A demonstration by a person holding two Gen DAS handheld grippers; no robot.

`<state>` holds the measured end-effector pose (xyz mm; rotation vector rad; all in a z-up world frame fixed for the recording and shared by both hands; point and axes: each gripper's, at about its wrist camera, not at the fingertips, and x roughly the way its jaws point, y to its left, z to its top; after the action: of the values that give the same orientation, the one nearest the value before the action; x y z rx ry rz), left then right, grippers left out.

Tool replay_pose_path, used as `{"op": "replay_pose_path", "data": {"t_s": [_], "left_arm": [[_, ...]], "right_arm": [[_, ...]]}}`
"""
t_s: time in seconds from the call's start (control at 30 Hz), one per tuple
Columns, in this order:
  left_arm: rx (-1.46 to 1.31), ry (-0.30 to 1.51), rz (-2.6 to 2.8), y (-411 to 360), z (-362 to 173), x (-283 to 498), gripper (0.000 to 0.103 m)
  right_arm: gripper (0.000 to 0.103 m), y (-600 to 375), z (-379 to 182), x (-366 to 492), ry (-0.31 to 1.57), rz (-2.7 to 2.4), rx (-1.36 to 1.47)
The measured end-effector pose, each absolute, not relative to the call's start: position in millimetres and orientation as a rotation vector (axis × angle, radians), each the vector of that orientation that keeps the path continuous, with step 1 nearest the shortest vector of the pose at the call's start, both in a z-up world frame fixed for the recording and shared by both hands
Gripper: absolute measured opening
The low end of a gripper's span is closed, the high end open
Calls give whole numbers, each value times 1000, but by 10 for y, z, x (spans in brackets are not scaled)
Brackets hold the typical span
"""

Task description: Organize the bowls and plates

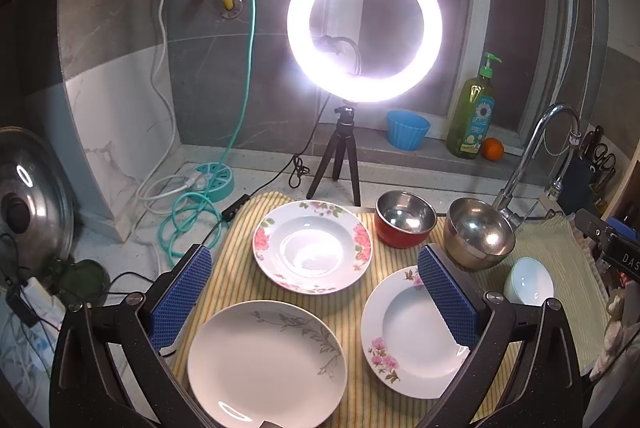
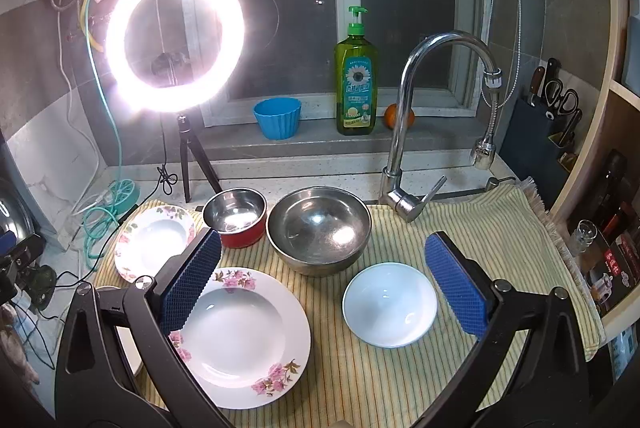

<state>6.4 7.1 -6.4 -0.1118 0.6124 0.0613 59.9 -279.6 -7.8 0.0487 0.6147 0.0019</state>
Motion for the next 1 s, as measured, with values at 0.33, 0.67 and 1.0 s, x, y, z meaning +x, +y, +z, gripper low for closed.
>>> {"op": "replay_pose_path", "data": {"t_s": [0.33, 0.67, 1.0], "left_arm": [[-112, 613, 64, 67, -55, 64, 102], [-110, 612, 63, 74, -48, 51, 102], [-111, 612, 63, 66, -48, 43, 102]], "right_arm": [[103, -2796, -63, 591, 614, 3, 52], [103, -2796, -60, 584, 612, 5, 53], [103, -2778, -37, 570, 611, 4, 55]]}}
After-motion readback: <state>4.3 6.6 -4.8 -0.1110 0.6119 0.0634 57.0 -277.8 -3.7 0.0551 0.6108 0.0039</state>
